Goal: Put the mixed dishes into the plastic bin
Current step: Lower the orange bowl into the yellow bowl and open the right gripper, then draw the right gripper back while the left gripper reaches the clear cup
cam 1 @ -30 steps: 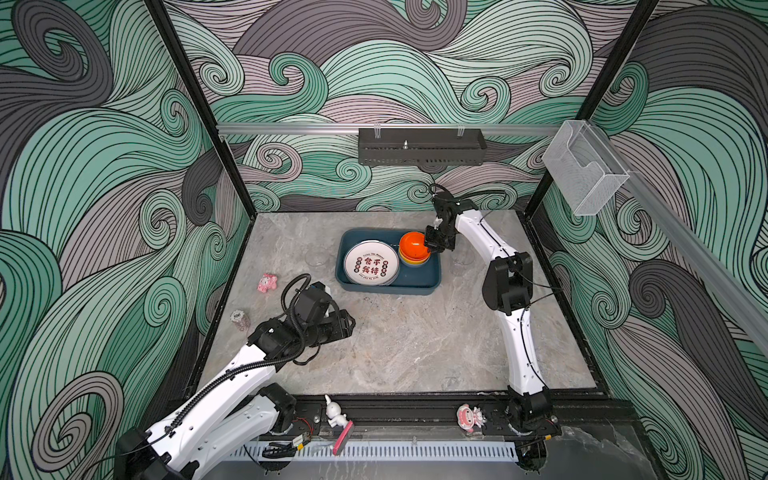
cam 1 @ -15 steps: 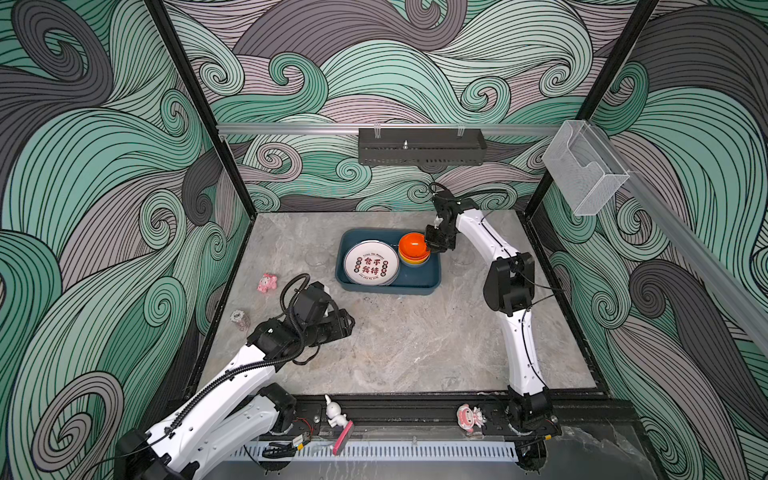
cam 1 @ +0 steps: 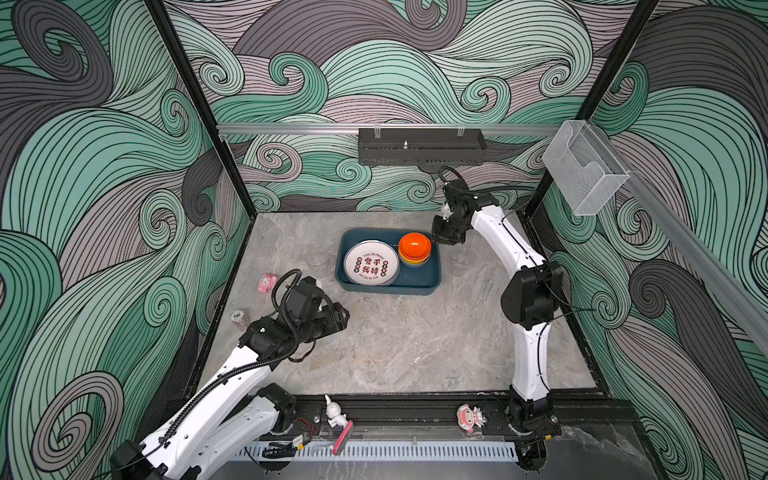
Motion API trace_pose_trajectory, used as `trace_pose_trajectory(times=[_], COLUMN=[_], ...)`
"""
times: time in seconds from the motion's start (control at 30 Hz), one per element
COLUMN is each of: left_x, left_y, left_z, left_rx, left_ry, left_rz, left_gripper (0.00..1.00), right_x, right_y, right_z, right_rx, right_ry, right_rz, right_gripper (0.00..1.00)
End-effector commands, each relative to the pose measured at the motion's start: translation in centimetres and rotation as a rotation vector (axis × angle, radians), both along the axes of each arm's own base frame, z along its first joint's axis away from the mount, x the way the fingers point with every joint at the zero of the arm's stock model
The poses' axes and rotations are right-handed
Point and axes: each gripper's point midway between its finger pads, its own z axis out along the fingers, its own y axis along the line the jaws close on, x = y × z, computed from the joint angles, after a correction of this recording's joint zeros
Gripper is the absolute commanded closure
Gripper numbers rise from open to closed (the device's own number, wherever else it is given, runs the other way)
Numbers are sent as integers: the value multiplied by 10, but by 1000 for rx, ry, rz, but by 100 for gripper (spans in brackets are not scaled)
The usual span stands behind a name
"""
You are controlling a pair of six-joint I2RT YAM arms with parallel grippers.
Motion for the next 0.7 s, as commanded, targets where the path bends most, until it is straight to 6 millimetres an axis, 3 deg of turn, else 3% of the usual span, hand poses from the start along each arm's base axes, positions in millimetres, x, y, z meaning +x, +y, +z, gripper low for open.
trace_pose_trajectory(times=[0.0,0.3,0.67], left_x=[5,16,28], left_y=[9,13,20], left_z=[7,8,12], left_rx=[39,34,41], left_ry=[3,23,32], left_rz=[21,46,71], left_gripper=[32,32,33], right_x=[-9,-37,-76], right_y=[3,-2,-2], right_z=[16,22,15], right_rx=[16,42,110], right_ry=[-46,-66,-72], right_rz=[17,25,43], right_gripper=[72,71,70])
